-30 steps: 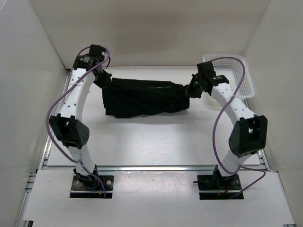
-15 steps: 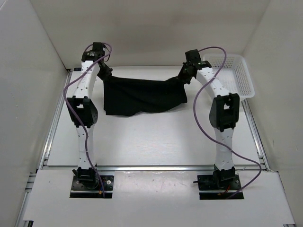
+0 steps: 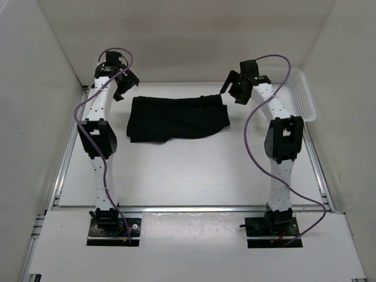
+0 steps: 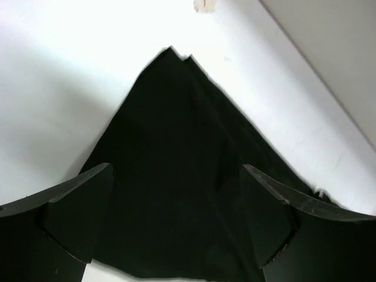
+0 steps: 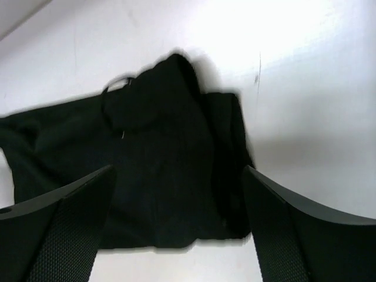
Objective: Fold and stack the shorts
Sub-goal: Fold the shorts
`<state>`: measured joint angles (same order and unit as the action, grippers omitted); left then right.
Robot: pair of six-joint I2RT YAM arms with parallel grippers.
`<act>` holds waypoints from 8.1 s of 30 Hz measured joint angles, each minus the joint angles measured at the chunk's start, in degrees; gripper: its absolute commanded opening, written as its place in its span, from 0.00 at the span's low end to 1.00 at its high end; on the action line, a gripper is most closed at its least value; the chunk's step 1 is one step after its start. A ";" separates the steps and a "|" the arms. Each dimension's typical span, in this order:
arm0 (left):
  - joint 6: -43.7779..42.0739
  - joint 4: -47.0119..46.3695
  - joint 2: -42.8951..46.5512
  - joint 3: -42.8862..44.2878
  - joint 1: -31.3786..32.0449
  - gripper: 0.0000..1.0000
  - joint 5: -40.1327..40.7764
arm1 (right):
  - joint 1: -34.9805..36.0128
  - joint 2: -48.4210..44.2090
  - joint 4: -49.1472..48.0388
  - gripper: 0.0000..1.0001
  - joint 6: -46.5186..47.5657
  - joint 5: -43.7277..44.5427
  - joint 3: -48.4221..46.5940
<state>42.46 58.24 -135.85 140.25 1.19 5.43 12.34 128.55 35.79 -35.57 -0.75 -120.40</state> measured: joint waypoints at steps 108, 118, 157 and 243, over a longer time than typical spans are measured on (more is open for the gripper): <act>-10.16 3.08 32.54 -52.57 3.32 0.90 -3.78 | -8.20 -49.44 -5.60 1.00 -5.75 -17.38 77.29; -10.36 2.95 32.52 -52.57 3.32 0.90 -3.48 | -10.40 -42.14 -20.00 0.91 -16.52 -24.22 80.59; -6.03 -5.86 22.14 -62.64 3.78 0.10 -11.32 | 3.56 -34.29 -2.73 0.00 5.11 -2.60 42.77; -21.42 1.66 13.38 -44.02 14.95 0.82 -12.44 | 26.25 -35.93 -5.70 0.87 11.98 -0.02 46.60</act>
<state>21.04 59.90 -122.48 96.23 16.14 -7.01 38.59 92.62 30.09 -23.59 -0.78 -73.80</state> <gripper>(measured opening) 0.873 0.868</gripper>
